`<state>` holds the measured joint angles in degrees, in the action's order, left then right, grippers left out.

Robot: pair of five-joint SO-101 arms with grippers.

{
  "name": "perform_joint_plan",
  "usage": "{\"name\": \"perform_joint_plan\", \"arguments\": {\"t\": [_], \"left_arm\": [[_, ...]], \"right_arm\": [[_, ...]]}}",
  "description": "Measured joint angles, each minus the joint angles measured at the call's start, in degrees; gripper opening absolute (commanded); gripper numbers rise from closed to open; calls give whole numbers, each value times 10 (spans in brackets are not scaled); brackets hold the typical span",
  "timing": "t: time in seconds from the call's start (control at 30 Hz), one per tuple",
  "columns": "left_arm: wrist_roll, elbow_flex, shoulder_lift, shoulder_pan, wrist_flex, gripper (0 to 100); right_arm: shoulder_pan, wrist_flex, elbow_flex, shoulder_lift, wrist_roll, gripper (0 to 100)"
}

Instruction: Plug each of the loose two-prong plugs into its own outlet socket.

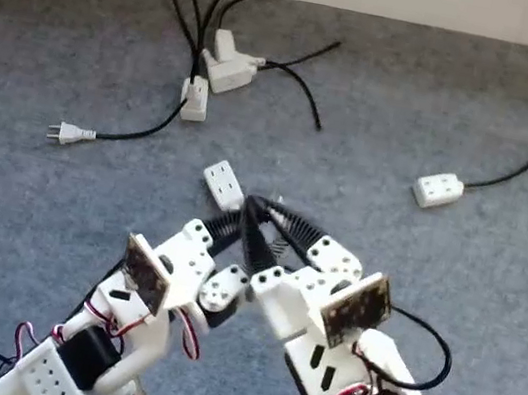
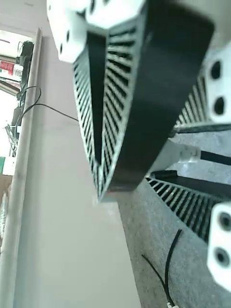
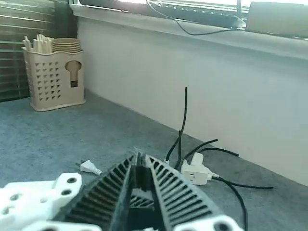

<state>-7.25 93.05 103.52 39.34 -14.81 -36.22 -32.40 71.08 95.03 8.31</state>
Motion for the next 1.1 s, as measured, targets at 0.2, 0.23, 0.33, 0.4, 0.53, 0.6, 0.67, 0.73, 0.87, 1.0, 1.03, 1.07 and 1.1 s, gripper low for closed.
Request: {"name": "perform_joint_plan", "arguments": {"t": [0.2,0.23,0.33,0.4,0.53,0.6,0.67,0.73,0.87,1.0,1.03,1.07,1.1], "left_arm": [[0,-66,-1,34,-117,6],[1,-72,-1,34,-127,6],[0,-76,-2,33,-139,6],[1,-83,1,34,-139,6],[1,-95,0,10,-138,6],[1,-96,0,-3,-138,6],[1,-96,0,-7,-138,6],[1,-94,0,-8,-138,6],[1,-61,0,-8,-120,6],[1,-28,0,-9,-76,6],[2,-26,0,-9,-71,6],[2,-26,0,-9,-69,6],[2,-26,0,-9,-68,6]], "right_arm": [[111,62,-1,-87,-2,6],[134,81,-2,-110,-2,6],[205,125,-3,-191,-1,6],[250,157,-1,-258,-2,6],[313,227,0,-363,-2,6],[336,239,-2,-398,-2,6],[345,236,-27,-414,-2,6],[344,210,-76,-415,-2,6],[300,95,-215,-414,-2,6],[181,-40,-353,-412,-2,6],[143,-69,-381,-412,-2,6],[111,-94,-398,-411,-2,6],[82,-113,-406,-411,-2,6]]}}
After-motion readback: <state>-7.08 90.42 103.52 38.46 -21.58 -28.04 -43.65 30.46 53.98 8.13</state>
